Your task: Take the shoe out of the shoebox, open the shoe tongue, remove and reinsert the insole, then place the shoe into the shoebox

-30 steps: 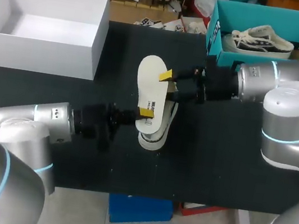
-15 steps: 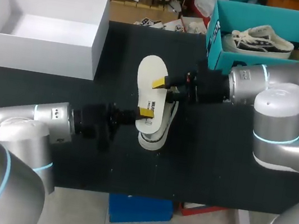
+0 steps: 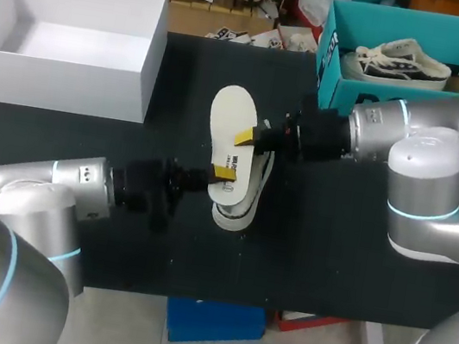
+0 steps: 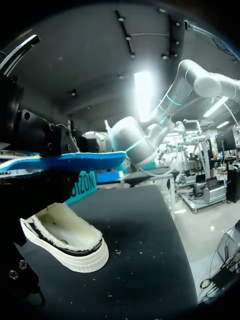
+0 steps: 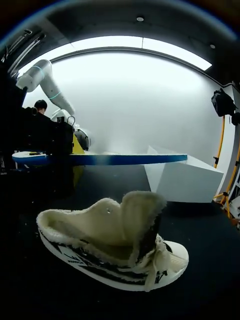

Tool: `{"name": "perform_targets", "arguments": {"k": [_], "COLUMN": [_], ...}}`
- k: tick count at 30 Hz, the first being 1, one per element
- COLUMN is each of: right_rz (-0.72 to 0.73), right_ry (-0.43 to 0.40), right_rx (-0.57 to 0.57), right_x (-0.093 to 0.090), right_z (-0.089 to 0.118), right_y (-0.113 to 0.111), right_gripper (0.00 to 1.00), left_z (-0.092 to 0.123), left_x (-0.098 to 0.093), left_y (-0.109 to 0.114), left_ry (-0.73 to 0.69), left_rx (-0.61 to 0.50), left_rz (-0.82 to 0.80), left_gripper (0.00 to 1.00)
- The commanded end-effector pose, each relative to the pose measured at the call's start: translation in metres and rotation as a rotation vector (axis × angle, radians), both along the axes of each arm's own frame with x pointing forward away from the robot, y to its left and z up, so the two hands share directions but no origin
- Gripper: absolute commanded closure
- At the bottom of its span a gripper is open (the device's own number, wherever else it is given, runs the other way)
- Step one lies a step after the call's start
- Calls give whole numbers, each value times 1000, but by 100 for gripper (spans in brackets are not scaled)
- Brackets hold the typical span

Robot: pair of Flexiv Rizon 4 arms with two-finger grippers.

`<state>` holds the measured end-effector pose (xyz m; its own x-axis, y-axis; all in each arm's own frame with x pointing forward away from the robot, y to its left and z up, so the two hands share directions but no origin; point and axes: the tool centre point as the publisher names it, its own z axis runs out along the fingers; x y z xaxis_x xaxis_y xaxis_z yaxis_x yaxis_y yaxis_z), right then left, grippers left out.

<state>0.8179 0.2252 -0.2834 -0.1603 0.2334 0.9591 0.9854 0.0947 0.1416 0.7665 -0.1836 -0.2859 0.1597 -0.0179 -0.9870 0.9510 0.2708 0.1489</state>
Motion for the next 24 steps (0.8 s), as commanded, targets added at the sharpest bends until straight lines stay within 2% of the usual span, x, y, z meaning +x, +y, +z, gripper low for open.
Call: {"name": "perform_targets", "arguments": {"k": [1,3,12,16,20,24], "right_rz": [0,0,0,0,0,0], "right_ry": [0,0,0,0,0,0], "right_rx": [-1,-1,-1,-1,-1,-1], "right_x": [1,1,1,1,1,1], "right_z": [-1,-1,-1,-1,-1,-1], "right_y": [1,1,1,1,1,1], "right_gripper": [100,100,100,100,100,100], "left_z": [3,6,18,23,27,42], "left_x": [-2,-2,-8,-9,-5,2], "left_y": [0,3,34,48,55,57], "left_ry": [11,14,29,-8,-43,-145], "left_rx": [67,118,578,755,883,1071], "left_rz": [31,38,38,25,1,-21], "left_gripper": [0,0,0,0,0,0]}}
